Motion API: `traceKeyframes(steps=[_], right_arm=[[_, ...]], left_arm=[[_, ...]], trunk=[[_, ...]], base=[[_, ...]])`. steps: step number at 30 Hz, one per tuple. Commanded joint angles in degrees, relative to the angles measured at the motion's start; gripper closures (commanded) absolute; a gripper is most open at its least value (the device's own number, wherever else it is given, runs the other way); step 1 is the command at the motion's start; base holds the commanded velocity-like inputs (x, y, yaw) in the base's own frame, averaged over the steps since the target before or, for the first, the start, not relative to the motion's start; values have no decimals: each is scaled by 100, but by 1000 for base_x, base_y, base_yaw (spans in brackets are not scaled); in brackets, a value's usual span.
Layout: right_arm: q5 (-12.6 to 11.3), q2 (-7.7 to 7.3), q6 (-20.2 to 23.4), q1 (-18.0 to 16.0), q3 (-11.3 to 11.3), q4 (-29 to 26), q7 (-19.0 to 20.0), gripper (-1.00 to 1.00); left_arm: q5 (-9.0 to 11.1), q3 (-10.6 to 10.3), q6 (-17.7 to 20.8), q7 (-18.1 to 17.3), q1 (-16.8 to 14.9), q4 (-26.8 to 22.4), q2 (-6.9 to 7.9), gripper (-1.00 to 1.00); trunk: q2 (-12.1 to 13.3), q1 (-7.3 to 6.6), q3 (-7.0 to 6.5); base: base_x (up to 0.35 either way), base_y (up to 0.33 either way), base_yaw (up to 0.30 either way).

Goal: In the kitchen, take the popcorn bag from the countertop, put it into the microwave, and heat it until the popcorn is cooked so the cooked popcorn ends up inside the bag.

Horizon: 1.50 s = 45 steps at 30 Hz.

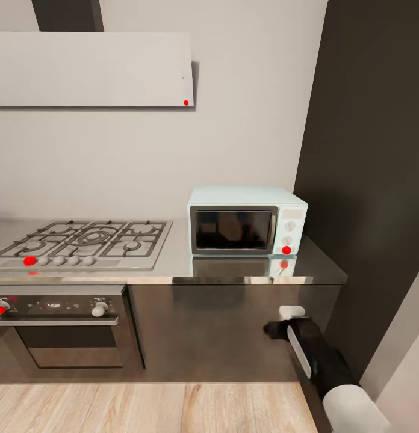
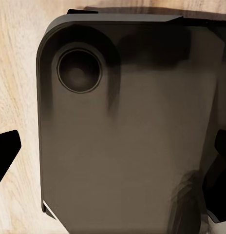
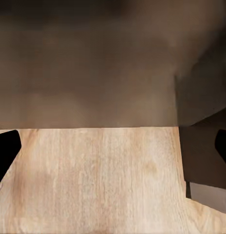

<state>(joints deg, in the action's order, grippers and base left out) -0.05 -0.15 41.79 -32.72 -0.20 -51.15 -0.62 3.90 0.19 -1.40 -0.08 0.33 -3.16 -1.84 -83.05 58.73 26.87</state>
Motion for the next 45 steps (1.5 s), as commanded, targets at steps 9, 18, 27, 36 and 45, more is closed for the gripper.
traceKeyframes(steps=[9, 18, 27, 36, 45], right_arm=[[47, -63, 1641, -740, -106, -1478, -348, -100], [56, 6, 1821, -1592, -132, -2183, -851, -100], [-30, 289, -395, -1606, -190, -1374, -1160, -100], [8, 419, -2615, -1532, -130, 540, -793, -100], [37, 359, -2660, -1534, -137, 606, -417, -100]], left_arm=[[41, -1, -8, -1, 1, -9, -1, -100], [41, 3, -7, -1, 3, -8, -1, -100], [41, -1, -9, -1, 3, -9, -1, -100], [41, -10, -9, -1, 3, -9, -1, -100], [41, -10, -9, -1, 3, -9, -1, -100]], trunk=[[-3, 0, 6], [-3, 0, 6], [-3, 0, 6], [-3, 0, 6], [-3, 0, 6]], base=[[0, 0, 0], [0, 0, 0], [0, 0, 0], [0, 0, 0], [0, 0, 0]])
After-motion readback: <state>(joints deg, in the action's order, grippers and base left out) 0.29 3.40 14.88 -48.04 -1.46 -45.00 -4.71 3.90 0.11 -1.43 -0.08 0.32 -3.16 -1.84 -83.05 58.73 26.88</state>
